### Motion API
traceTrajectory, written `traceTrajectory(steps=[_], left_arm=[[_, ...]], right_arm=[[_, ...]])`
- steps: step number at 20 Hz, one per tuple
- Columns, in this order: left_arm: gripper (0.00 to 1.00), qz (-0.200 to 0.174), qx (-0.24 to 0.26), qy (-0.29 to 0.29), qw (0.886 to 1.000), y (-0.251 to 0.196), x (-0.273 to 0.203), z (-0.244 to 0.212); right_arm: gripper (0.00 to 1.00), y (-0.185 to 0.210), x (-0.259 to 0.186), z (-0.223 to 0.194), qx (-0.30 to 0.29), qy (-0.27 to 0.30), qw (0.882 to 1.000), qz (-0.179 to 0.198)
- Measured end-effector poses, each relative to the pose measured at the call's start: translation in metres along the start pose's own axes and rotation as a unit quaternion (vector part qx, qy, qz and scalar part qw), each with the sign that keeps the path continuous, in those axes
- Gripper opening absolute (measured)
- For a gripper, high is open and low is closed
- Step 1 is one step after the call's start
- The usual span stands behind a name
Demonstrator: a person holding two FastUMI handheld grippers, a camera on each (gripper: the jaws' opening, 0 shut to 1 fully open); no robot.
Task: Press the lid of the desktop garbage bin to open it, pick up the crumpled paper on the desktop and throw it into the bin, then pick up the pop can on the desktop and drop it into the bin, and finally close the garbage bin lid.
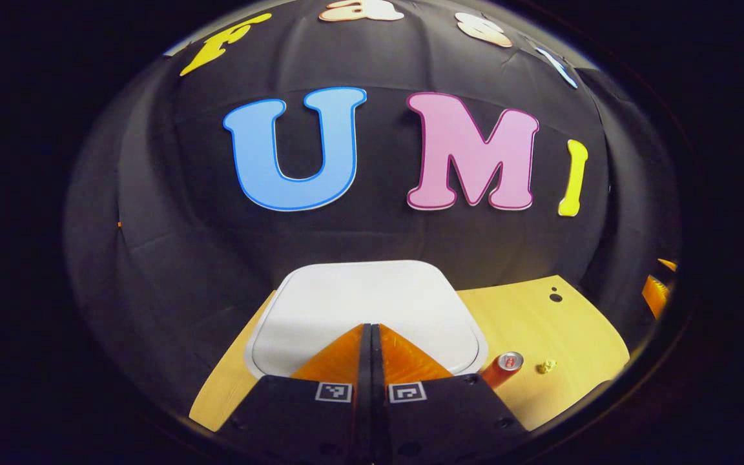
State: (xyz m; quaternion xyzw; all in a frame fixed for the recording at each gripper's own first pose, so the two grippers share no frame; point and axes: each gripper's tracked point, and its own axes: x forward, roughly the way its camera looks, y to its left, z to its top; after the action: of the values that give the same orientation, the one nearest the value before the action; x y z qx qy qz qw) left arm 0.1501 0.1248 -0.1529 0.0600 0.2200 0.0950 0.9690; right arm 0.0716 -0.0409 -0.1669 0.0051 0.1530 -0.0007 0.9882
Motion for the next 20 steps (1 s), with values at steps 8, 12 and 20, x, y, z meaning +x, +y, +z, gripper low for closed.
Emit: traceTrajectory(steps=[8,12,20], left_arm=[[0.06,0.006,0.008,-0.017,1.000,-0.001,-0.011,0.011],[0.06,0.026,-0.011,-0.077,0.997,-0.006,-0.042,0.038],[0.33,-0.022,-0.028,-0.112,0.993,-0.059,-0.115,0.037]], right_arm=[[0.97,-0.003,-0.012,-0.009,-0.001,0.004,1.000,-0.006],[0.96,-0.006,-0.022,-0.013,-0.021,0.001,1.000,-0.012],[0.97,-0.005,-0.040,-0.027,-0.018,0.020,1.000,-0.016]])
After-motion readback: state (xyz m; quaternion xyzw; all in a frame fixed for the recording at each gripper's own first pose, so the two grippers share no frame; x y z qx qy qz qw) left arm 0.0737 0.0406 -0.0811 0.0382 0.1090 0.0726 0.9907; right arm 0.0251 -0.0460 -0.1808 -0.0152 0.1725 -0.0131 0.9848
